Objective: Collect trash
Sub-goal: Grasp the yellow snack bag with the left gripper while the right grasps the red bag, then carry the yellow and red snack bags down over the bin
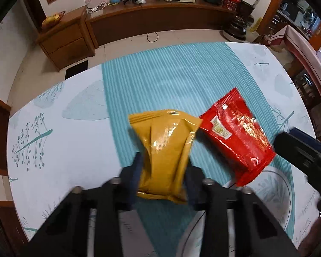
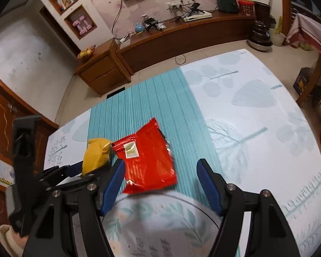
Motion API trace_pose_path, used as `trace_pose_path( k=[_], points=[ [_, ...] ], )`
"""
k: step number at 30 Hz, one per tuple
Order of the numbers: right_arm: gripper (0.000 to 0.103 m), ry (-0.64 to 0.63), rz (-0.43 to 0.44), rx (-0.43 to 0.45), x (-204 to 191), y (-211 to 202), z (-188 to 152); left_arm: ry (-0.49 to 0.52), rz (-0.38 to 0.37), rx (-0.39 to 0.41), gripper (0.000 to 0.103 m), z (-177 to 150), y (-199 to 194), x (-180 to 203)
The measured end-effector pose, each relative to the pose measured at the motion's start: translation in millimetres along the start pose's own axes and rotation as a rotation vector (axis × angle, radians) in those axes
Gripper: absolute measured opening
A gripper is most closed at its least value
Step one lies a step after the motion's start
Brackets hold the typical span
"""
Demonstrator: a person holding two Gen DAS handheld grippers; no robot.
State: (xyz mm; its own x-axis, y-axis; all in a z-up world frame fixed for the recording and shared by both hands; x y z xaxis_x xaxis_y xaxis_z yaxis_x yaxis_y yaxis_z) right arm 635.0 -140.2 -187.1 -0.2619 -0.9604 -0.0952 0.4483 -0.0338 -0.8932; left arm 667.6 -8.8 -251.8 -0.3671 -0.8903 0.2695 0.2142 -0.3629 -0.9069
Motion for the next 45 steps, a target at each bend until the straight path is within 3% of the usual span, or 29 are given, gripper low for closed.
trace_pose_path(
  k=[5,10,15,18,19,20,21,22,28,32,45],
  points=[
    [0.07,-0.071,-0.007,-0.032,-25,25,1,-0.067,-0.025,-0.001,0.015,-13,-12,-20],
    [0.076,-0.195,-0.057,-0.06,-43,44,-7,-0.129,-0.054,-0.008,0.014,-27,-22,-34],
    [0.076,-0.295,-0.135,-0.045,-50,46,-12,-0.132,-0.063,-0.014,0.014,-39,-27,-36],
    [0.049,-0.279,-0.133,-0.039,-48,41,-11,-0.116,-0.06,-0.017,0.014,-46,-31,-29],
    [0.028,-0.28,-0.119,-0.045,-49,40,-13,-0.108,-0.056,-0.015,0.014,-49,-33,-26],
    [0.016,-0.289,-0.132,-0.053,-47,38,-16,-0.103,-0.055,-0.015,0.014,-52,-36,-23],
    [0.008,-0.307,-0.143,-0.06,-47,36,-21,-0.099,-0.057,-0.016,0.014,-55,-39,-20],
    [0.006,-0.319,-0.151,-0.059,-46,34,-25,-0.096,-0.061,-0.017,0.014,-60,-43,-15],
    [0.002,-0.259,-0.125,-0.085,-17,2,-67,-0.068,-0.085,-0.017,0.013,-98,-77,23],
    [0.002,-0.209,-0.077,-0.074,7,-42,-109,-0.059,-0.104,-0.011,0.013,-132,-106,50],
    [0.002,-0.186,0.153,-0.077,67,-183,-267,-0.06,-0.076,-0.006,0.013,-287,-178,163]
  ],
)
Point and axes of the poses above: each gripper's, at about its wrist camera, not at the fingertips, and y roughly the way its jaws point, x to its right, z to its top, the point moved 10 cm from there along y, roughly the way its jaws point, and after that the axes turned 13 degrees about -z, right-handed, at the moved point
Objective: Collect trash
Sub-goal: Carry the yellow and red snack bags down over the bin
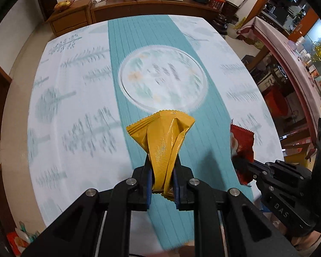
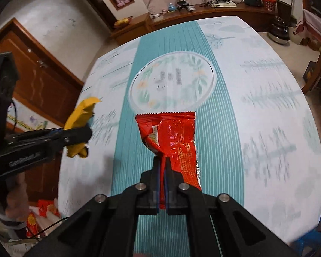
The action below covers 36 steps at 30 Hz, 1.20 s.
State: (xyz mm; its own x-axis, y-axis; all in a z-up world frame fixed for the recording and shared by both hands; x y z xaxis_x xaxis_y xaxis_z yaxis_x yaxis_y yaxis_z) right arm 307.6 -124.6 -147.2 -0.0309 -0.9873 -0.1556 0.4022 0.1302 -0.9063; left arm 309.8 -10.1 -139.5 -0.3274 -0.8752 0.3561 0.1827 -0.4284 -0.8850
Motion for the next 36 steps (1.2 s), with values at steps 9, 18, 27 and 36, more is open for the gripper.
trace_pose_path(
  k=[9,18,27,36],
  points=[
    [0.002,-0.063,0.058,0.033,25,-54,-85,-0.042,0.018,0.035,0.013,-104,-13,66],
    [0.002,-0.082,0.103,-0.022,30,-78,-167,-0.078,0.061,0.011,0.013,-187,-22,90],
    [0.002,-0.028,0.116,-0.122,24,-69,-230,-0.077,0.065,-0.076,0.013,-253,-6,90],
    [0.002,0.053,0.025,-0.246,27,1,-290,-0.075,0.057,-0.146,0.013,-310,49,58]
  ],
)
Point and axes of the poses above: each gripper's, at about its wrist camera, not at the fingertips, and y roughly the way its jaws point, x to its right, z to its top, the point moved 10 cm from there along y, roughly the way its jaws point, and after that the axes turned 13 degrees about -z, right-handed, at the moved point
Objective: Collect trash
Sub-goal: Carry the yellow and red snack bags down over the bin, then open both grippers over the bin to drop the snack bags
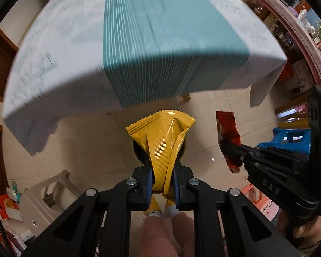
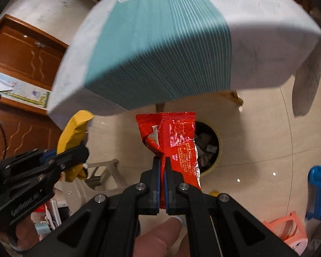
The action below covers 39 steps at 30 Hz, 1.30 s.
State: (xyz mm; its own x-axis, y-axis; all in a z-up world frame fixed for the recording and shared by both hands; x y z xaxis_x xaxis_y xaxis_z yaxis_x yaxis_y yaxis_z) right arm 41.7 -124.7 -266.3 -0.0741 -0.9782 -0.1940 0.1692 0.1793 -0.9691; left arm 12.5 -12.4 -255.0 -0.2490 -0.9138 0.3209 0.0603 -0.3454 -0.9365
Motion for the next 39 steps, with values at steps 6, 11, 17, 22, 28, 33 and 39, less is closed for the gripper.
trace_pose_path(
  k=[6,11,17,22,28,33,39],
  points=[
    [0.002,0.044,-0.041,-0.023,2,59,-9,-0.041,-0.018,-0.058,0.013,-25,66,-29],
    [0.003,0.094,-0.042,-0.03,8,109,-18,-0.05,-0.039,-0.067,0.014,-30,122,-46],
    [0.003,0.155,-0.018,-0.042,23,168,-25,-0.049,-0.061,-0.067,0.015,-22,184,-56],
    [0.006,0.182,0.018,-0.069,30,212,-29,-0.076,-0.066,-0.052,0.024,-15,215,-69],
    [0.007,0.202,0.052,-0.114,37,241,-28,-0.091,-0.037,-0.028,0.057,-8,234,-84],
    [0.008,0.17,0.055,-0.138,35,253,-28,-0.106,-0.017,-0.029,0.076,-9,243,-93],
    [0.022,0.171,0.062,-0.149,37,264,-25,-0.115,0.002,-0.015,0.088,-4,238,-98]
  ],
)
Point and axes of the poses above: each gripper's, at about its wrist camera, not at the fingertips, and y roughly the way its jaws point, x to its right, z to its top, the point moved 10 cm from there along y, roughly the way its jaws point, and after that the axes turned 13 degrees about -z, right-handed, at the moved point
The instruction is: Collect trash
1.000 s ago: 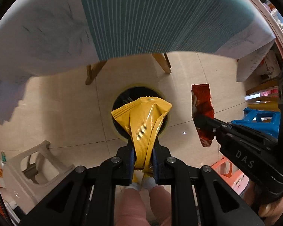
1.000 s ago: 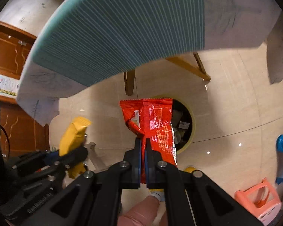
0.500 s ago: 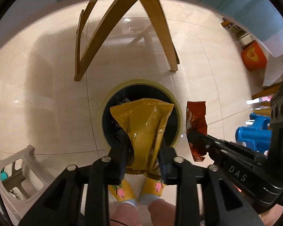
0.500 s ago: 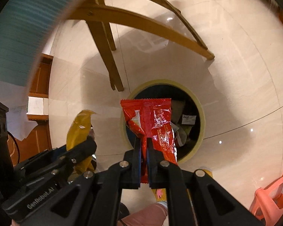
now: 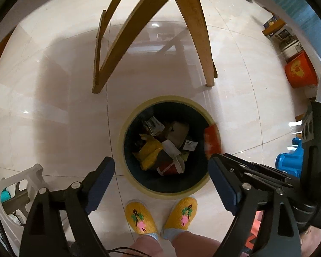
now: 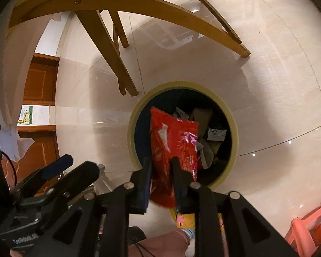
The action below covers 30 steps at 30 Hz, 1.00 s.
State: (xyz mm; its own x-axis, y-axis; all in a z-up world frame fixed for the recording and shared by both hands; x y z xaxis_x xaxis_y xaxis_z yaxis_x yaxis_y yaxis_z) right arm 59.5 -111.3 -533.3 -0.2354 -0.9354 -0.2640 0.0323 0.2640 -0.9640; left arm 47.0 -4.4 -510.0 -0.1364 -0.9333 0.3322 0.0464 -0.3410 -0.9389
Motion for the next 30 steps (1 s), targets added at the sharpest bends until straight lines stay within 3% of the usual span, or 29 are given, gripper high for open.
trace_pose_path(
  k=[4,10,19,30],
  points=[
    [0.049,-0.012,-0.004,-0.003,-1,2,3,0.001,0.011,0.017,0.088,0,-9,-4],
    [0.064,-0.023,-0.005,0.005,-6,-7,4,0.017,0.027,0.033,0.09,-2,-35,-1],
    [0.067,-0.069,-0.032,0.1,-18,-70,4,0.018,0.035,0.086,0.09,2,-103,9],
    [0.074,-0.115,-0.054,0.268,-51,-215,8,0.01,0.022,0.211,0.09,23,-226,46]
  ],
)
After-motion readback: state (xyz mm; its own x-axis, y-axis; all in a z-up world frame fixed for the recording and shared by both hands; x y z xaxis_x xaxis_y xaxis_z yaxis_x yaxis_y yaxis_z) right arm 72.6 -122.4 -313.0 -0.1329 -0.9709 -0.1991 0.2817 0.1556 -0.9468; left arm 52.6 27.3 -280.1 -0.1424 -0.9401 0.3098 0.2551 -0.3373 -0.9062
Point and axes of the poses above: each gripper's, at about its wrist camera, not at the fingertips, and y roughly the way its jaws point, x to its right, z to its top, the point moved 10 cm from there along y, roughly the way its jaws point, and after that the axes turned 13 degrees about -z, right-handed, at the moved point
